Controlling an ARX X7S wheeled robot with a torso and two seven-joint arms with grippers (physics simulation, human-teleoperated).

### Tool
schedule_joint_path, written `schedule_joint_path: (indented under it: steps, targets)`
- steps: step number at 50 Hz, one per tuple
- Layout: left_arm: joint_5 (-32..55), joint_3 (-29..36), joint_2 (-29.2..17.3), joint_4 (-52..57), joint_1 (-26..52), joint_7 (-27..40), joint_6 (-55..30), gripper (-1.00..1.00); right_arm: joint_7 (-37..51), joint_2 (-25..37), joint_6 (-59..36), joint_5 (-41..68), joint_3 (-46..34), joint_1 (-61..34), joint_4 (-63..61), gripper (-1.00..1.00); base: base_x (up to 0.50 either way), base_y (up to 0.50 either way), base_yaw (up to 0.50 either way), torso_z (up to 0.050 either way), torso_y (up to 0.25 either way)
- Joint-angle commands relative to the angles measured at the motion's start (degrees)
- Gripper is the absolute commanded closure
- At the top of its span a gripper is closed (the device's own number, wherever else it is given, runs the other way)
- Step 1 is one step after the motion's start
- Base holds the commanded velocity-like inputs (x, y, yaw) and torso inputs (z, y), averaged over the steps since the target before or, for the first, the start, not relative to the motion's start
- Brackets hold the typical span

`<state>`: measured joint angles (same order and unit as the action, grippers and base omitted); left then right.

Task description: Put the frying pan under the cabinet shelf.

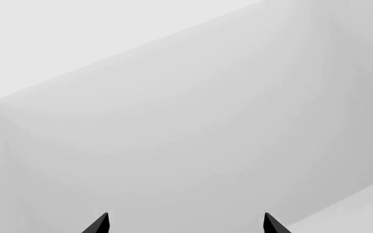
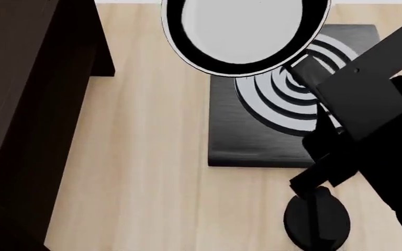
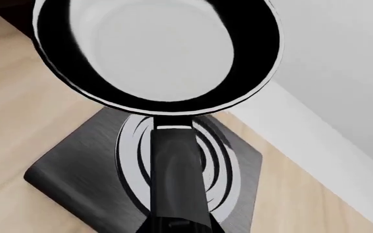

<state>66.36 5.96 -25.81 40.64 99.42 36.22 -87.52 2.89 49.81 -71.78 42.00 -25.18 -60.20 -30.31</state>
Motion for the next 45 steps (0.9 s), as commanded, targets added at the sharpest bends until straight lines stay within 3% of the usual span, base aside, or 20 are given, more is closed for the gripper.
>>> schedule_joint_path:
  steps: [1,21,45]
  targets:
    - [2.3,0.85,-1.09,-0.66,0.53,1.92,1.34,-1.0,-0.86,-0.1,1.16,-5.57,-1.6,-0.54,0.62,1.0,0.0,0.0,0.0,0.0,0.0]
    - [4.14,0.71,-3.29,-0.65,-0.86,3.14,3.73,-1.0,-3.67,-2.12,-0.16,-7.3,-9.73,-3.73,1.96,1.0,0.0,0.0,0.0,0.0,0.002]
    - [5.35,2.03,-5.11,-0.72,-1.24,4.22,6.0,-1.0,-5.26,-4.68,-1.45,-6.52,-13.73,-4.27,2.72,1.0,0.0,0.0,0.0,0.001,0.001]
